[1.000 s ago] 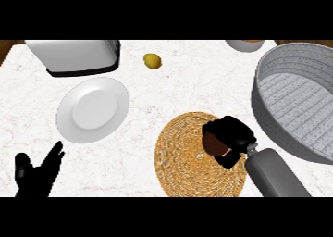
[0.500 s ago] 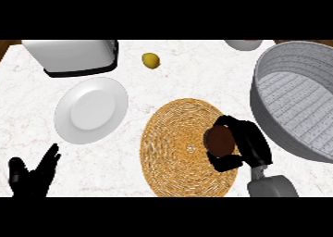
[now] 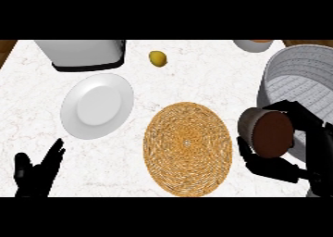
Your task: Pick the cupcake from the placemat and place it in the basket
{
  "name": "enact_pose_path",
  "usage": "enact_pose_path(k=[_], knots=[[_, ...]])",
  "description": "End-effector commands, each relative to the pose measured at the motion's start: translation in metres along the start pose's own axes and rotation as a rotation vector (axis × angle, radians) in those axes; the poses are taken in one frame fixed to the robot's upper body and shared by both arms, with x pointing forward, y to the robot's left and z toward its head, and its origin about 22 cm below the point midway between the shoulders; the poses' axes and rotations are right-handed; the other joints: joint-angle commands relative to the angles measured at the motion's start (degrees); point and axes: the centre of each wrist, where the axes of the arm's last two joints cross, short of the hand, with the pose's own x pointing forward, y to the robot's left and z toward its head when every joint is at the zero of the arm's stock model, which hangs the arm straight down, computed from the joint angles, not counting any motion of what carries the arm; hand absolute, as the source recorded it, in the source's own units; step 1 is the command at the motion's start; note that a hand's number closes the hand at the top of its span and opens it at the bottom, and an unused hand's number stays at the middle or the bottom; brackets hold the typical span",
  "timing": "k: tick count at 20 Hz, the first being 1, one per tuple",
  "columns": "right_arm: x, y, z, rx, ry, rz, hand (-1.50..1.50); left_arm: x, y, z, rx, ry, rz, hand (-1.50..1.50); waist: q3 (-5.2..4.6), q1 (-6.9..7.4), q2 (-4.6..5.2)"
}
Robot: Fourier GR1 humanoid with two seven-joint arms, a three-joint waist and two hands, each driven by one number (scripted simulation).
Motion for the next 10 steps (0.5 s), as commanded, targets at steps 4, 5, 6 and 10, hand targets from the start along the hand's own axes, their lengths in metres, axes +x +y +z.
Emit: enact_pose_path(k=[4,5,6,10], knots=[[0.057,-0.09,0.032,-0.23,0.105,-0.014,1.5,0.004,-0.026,-0.002,-0.052,0.028,-0.028,0.0,-0.26,3.35,0.96],[0.061,-0.101,0.033,-0.222,0.093,-0.008,1.5,0.005,-0.026,-0.016,-0.067,0.029,-0.011,0.0,-0.28,2.95,1.11],[0.059,-0.109,0.021,-0.242,0.117,-0.004,1.5,-0.01,-0.011,-0.002,-0.07,0.04,-0.01,0.0,-0.23,3.9,1.08],[0.059,-0.145,-0.021,-0.275,0.164,0.004,1.5,0.003,-0.015,-0.005,-0.076,0.053,-0.037,0.0,-0.13,4.36,1.19]])
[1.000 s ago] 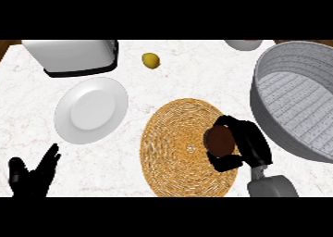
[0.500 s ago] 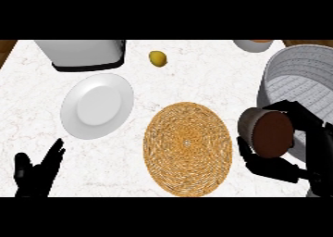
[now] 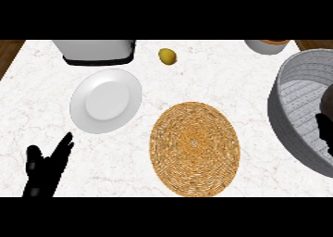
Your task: Pick the cupcake from the placemat and place it in the basket
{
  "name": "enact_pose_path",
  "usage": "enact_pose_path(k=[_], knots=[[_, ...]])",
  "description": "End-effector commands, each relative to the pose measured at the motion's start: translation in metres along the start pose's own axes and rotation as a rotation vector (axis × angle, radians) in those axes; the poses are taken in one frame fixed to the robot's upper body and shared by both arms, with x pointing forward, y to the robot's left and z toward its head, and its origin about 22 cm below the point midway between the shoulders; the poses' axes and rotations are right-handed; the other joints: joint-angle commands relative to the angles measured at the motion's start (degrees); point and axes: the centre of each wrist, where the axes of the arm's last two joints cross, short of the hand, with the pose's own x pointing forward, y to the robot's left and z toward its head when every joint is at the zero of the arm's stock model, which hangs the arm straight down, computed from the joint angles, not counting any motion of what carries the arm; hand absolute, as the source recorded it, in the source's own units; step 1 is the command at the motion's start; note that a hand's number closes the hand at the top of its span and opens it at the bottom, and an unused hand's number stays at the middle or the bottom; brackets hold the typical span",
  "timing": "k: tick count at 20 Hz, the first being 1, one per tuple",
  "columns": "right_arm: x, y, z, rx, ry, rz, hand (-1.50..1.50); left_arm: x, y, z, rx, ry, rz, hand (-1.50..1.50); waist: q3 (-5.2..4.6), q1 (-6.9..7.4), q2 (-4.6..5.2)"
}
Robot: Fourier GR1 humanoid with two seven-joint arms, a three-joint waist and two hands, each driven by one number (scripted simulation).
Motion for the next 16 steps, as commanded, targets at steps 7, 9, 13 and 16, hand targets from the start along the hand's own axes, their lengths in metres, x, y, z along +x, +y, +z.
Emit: enact_pose_path(k=[7,9,13,16], knots=[[-0.005,-0.066,-0.059,-0.01,0.057,0.02,1.5,-0.019,0.001,-0.009,-0.022,0.042,0.004,0.0,-0.22,1.42,0.65],[-0.014,-0.077,-0.075,-0.021,0.059,0.032,1.5,-0.007,-0.001,-0.003,-0.043,0.052,-0.003,0.0,-0.18,1.52,0.63],[-0.041,-0.071,-0.11,-0.019,0.059,0.021,1.5,-0.004,-0.003,-0.019,-0.011,0.039,-0.01,0.0,-0.18,1.77,0.86],[-0.049,-0.047,-0.111,-0.008,0.073,-0.037,1.5,-0.018,-0.011,-0.006,-0.021,0.035,0.001,0.0,-0.19,1.98,0.75]])
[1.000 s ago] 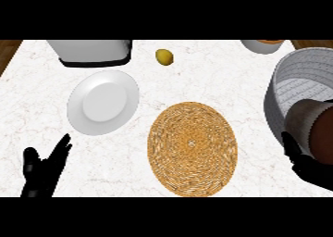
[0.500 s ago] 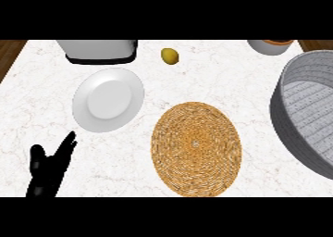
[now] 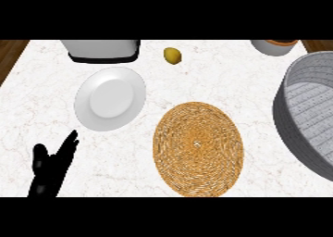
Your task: Pick the cupcake from the placemat and place it in the basket
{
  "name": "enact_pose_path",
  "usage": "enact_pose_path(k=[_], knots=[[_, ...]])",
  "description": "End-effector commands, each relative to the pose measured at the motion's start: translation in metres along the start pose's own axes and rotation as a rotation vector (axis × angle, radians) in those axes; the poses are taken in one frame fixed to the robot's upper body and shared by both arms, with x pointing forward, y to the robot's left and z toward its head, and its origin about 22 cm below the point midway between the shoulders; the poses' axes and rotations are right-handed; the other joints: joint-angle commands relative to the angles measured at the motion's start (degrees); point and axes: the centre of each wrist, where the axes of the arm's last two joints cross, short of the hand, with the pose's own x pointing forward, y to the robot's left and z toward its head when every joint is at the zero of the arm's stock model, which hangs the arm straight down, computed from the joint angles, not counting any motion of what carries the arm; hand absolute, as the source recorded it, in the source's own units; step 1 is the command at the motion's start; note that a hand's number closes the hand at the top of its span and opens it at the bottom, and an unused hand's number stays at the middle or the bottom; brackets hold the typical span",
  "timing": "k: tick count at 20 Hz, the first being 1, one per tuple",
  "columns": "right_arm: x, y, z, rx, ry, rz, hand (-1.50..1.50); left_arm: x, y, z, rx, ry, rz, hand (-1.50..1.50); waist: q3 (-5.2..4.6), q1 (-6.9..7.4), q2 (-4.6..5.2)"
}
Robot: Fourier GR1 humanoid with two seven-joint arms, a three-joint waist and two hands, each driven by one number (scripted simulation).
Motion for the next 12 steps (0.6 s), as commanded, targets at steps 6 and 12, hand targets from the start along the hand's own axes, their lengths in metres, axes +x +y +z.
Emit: enact_pose_path(k=[6,12], knots=[[-0.067,0.003,-0.04,0.011,0.097,-0.214,1.5,-0.023,0.0,0.006,-0.014,0.066,0.004,0.0,-0.32,0.09,0.34],[-0.104,0.03,-0.041,0.034,0.104,-0.215,1.5,-0.017,0.004,-0.005,-0.012,0.073,0.009,0.0,-0.35,-0.1,0.3]])
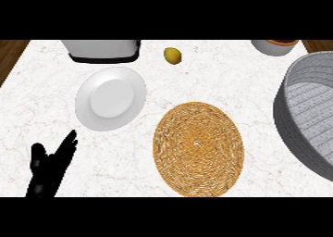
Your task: Pick the cupcake from the placemat and place it in the basket
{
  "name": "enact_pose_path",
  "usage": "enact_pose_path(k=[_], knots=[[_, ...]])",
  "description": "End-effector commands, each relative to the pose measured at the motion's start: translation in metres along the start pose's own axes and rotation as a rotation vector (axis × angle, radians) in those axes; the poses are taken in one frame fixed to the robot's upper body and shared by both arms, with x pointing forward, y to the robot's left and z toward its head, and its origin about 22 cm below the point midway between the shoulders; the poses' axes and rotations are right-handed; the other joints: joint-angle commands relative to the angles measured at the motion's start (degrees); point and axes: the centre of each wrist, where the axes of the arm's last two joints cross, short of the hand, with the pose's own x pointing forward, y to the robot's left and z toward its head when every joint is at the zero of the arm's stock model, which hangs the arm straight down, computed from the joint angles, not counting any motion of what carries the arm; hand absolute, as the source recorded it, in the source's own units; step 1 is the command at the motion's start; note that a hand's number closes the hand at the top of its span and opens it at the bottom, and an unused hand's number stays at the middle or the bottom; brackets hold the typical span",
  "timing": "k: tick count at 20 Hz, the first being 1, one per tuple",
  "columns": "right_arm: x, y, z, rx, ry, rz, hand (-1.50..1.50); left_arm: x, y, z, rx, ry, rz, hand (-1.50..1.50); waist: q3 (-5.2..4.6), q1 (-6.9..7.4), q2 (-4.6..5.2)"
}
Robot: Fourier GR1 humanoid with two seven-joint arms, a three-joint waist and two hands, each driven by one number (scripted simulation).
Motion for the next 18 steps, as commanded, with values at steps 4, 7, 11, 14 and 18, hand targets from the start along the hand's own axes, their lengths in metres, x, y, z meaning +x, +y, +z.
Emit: enact_pose_path(k=[4,7,11,14,18], knots=[[-0.042,0.009,-0.013,0.009,-0.002,-0.024,1.5,0.002,0.017,0.005,0.005,0.058,0.014,0.0,-0.4,0.0,0.29],[-0.058,-0.03,-0.018,-0.131,0.106,0.238,1.5,-0.007,-0.003,0.003,0.002,0.064,0.007,0.0,-0.37,0.26,0.56],[-0.072,-0.038,-0.019,-0.043,0.04,0.326,-1.5,-0.02,-0.006,0.004,0.012,0.044,-0.008,0.0,-0.4,-0.02,0.38],[-0.103,-0.035,-0.014,-0.054,0.004,0.321,-1.5,-0.023,-0.001,0.014,-0.004,0.059,0.009,0.0,-0.37,0.01,0.34],[-0.07,-0.049,-0.032,-0.091,-0.026,0.297,-1.5,-0.011,-0.001,-0.006,0.025,0.079,0.002,0.0,-0.42,-0.23,0.3]])
